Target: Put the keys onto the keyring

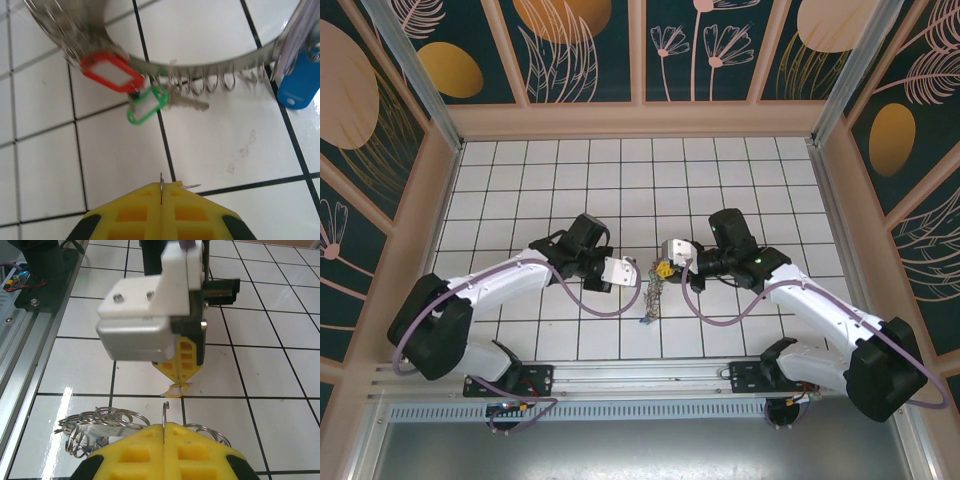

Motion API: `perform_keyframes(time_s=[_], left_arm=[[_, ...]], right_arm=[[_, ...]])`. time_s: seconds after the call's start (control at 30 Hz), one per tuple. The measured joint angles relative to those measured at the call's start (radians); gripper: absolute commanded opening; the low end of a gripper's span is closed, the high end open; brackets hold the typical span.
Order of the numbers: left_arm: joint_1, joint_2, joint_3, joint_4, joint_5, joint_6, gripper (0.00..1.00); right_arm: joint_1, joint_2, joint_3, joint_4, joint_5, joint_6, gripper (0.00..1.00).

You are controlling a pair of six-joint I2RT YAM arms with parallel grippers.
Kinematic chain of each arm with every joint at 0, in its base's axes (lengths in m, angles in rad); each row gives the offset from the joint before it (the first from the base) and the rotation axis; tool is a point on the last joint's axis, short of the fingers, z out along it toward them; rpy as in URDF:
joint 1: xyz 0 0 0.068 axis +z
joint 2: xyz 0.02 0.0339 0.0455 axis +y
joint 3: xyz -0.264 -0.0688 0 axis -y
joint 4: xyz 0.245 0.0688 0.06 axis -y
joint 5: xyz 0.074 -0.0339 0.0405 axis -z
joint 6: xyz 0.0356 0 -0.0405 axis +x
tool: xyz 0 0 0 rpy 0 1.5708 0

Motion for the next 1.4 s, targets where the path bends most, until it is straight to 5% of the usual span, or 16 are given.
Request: perform_keyframes(time_s=[0.3, 0.87, 1.1, 1.4], left_arm=[[0.006, 0.104, 0.087, -0.083, -0.065, -0.048, 0.0], [0.189, -0.034, 0.058, -0.351, -0.099, -0.122, 0.0], [0.189, 0.112, 0.09, -0.403, -0.15, -0.162, 0.0], [0.18, 0.378, 0.375, -0.433, -0.127, -0.245, 0.0]], right_arm=[[0.0, -0.002, 0.0, 0.0, 0.005, 0.0, 0.0], [0.0, -0.026, -0.022, -0.003, 0.008, 0.0, 0.0], [0.0, -0.024, -0.022, -0.007, 0.008, 0.0, 0.0], [0.0, -0.026, -0.022, -0.03, 0.024, 0.0, 0.0]])
